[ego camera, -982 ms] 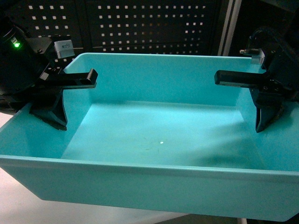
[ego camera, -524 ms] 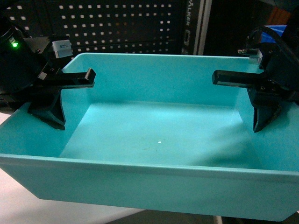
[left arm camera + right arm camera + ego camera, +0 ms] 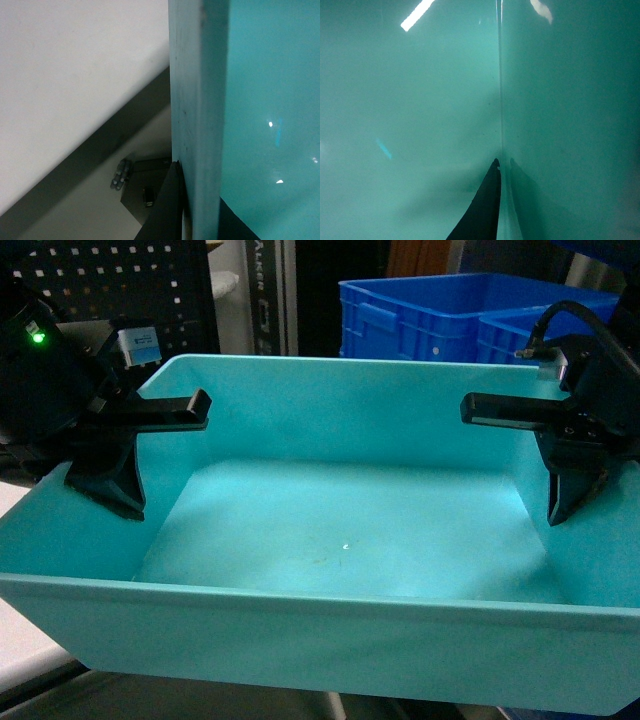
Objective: Stack blue boxes stably on right
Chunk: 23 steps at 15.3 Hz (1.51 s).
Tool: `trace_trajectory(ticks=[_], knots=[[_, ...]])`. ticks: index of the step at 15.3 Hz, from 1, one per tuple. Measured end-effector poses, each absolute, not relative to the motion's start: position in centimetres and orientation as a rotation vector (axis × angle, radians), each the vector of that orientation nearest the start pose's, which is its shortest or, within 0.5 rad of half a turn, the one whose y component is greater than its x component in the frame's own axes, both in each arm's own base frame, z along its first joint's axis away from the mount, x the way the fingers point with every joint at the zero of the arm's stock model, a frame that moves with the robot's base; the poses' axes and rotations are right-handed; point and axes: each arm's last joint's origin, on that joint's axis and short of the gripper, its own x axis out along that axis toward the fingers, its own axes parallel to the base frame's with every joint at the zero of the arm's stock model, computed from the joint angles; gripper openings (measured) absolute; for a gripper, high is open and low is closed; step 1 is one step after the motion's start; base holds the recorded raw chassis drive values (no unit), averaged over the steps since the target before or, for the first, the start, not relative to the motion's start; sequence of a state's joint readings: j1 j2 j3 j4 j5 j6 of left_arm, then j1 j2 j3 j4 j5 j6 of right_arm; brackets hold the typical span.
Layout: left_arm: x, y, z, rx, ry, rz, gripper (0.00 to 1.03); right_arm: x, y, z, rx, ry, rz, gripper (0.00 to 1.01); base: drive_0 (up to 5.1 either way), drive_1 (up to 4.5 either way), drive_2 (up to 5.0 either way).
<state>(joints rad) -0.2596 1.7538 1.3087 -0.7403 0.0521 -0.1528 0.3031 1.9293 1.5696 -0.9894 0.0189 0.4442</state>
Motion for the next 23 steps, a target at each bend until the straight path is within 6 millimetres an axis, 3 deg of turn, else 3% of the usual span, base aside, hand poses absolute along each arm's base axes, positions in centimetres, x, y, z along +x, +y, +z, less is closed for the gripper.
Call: trace_trajectory(ticks=[8, 16, 23], knots=[[33.93, -9.11, 22.22, -0.011, 1.200, -0.181, 0.02, 36.67, 11.56, 22.65, 0.155, 1.352, -0.057, 0.07, -1.6, -1.63, -1.6], [33.96, -8.91, 22.21, -0.014, 1.202, -0.175, 0.02, 36.60, 11.79, 22.65, 0.154, 1.352, -0.054, 0.07, 1.5, -2.01, -4.9], [33.98, -9.00, 22.21, -0.015, 1.199, -0.181, 0.02, 36.68, 11.55, 22.65, 0.158, 1.351, -0.060, 0.07, -1.4, -1.12, -1.7]])
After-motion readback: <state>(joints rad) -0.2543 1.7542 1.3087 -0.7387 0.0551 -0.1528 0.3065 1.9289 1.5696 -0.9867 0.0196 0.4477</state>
